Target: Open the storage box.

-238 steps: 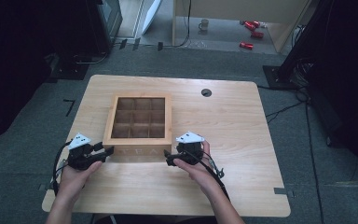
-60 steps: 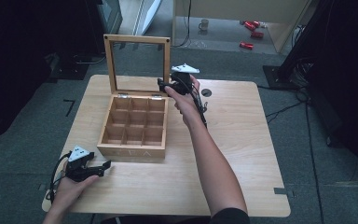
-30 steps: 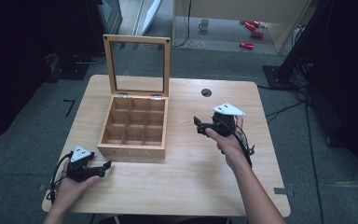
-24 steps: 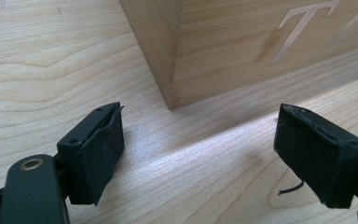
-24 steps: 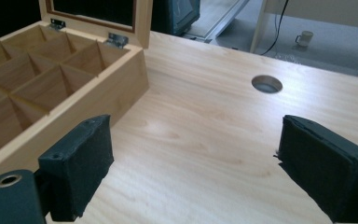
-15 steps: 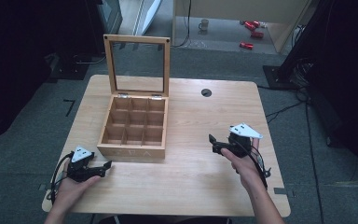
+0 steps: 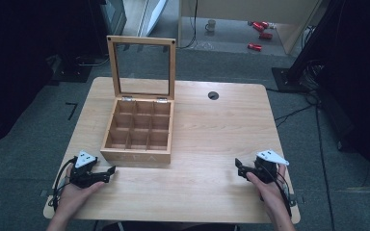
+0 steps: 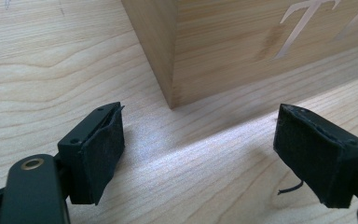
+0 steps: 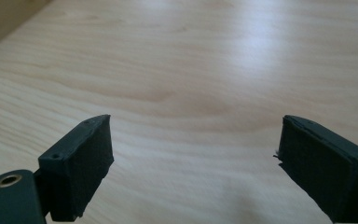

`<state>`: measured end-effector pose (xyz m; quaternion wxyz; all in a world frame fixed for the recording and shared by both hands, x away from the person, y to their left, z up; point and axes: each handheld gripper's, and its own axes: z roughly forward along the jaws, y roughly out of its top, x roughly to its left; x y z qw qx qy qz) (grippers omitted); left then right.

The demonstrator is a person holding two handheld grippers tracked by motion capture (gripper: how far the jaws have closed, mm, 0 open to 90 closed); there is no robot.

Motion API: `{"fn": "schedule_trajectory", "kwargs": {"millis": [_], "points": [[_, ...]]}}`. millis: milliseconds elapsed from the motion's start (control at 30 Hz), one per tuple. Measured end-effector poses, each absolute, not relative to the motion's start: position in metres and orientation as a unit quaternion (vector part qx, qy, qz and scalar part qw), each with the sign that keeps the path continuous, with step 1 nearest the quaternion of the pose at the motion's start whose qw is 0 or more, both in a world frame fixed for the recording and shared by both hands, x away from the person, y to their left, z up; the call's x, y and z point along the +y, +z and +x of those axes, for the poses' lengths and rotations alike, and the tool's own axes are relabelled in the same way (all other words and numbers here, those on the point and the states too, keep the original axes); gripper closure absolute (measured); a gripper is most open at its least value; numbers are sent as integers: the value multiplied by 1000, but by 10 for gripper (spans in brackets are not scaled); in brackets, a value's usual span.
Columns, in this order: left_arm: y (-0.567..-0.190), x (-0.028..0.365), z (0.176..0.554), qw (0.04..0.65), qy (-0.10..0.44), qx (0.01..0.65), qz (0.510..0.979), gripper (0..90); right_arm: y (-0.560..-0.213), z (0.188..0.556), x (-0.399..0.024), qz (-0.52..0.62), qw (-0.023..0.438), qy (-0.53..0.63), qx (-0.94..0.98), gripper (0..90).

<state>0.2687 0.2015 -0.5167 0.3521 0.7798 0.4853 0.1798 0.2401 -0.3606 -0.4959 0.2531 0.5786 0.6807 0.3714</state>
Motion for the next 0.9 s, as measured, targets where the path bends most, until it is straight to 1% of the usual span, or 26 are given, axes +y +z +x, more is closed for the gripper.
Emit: {"fn": "schedule_trajectory", "kwargs": {"millis": [200,300,367,467,500,567,633,700,900], "points": [[-517,201,268,349,183,486,780,167,-508,224,-381,600,251,340,679,100],[-517,200,268,346,185,485,781,167,-512,218,-386,606,261,329,676,99],[-517,200,268,345,186,485,782,167,-516,216,-387,604,262,319,682,74],[-517,200,268,345,187,485,781,167,-522,215,-384,602,261,297,694,67],[-517,199,268,345,188,486,781,167,-525,215,-383,600,258,298,696,35],[-517,199,268,344,189,486,781,168,-526,215,-383,595,252,299,702,3],[-517,199,268,343,189,485,782,168,-526,217,-385,586,253,298,710,0],[-517,199,268,343,189,485,782,168,-526,219,-387,588,235,304,712,0],[-517,200,268,344,188,485,782,168,-526,220,-388,590,235,304,710,0]]}}
